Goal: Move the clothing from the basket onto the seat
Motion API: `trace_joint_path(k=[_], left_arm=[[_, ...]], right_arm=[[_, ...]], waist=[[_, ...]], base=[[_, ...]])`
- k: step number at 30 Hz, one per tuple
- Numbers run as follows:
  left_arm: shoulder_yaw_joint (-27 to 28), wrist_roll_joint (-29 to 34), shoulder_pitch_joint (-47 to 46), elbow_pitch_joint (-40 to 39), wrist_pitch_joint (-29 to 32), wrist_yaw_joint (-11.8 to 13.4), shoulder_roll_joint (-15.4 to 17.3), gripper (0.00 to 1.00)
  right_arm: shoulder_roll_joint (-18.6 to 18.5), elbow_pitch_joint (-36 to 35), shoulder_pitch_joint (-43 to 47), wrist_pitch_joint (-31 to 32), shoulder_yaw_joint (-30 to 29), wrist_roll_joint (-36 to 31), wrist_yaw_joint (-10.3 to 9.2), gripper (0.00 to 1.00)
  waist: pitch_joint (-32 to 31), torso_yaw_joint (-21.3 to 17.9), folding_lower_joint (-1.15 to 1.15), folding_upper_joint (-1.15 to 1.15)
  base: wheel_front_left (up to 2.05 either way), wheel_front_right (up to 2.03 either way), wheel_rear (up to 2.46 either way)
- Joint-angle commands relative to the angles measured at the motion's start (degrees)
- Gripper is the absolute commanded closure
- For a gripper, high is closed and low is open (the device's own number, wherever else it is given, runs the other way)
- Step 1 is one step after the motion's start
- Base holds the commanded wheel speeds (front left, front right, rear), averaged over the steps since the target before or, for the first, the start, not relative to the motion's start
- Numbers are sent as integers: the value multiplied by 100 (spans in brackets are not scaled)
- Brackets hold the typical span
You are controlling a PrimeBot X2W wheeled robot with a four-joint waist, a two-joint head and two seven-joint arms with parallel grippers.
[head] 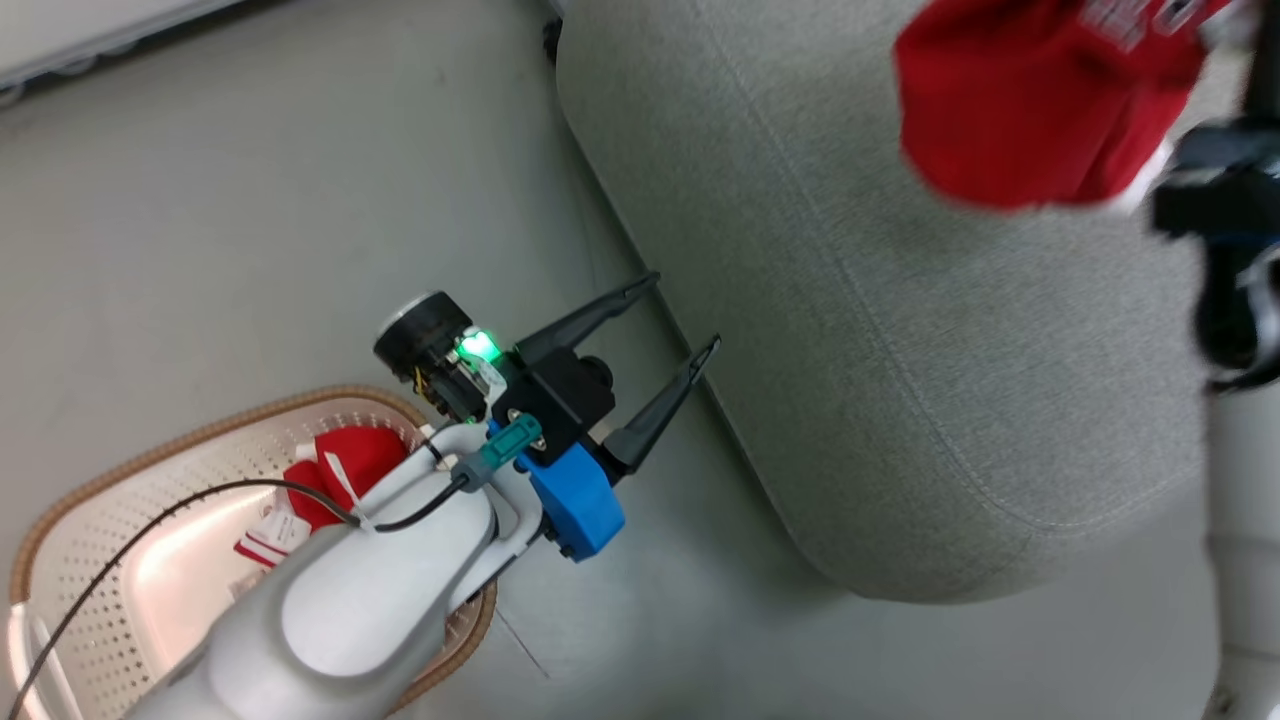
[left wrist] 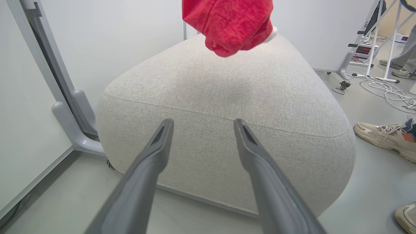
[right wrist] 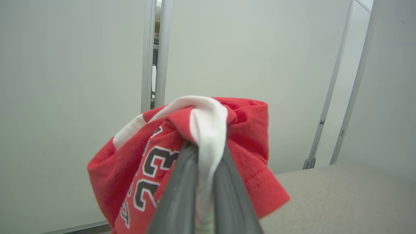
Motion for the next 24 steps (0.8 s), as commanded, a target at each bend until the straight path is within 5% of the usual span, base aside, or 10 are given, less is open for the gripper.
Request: trace_joint_path(k=[1,14,24], left_arm=[[44,50,-99,-72,50,23,123,0],[93,299,-751,-827,517,11,542,0],[101,364,-970,-1068,595,69,611,0]], right_arm=[[-115,-65,-250,-2,-170,1,-4,100],[-1271,379,-1385,-2,-1649,263,-5,100],[-1009,1406,-1221,-2,-1799,-43,-5,100]], waist=[[391,78,-1,0],[1714,367,-1,0],[2142,564,-1,0]], base=[[0,0,0],[0,0,0],[0,0,0]])
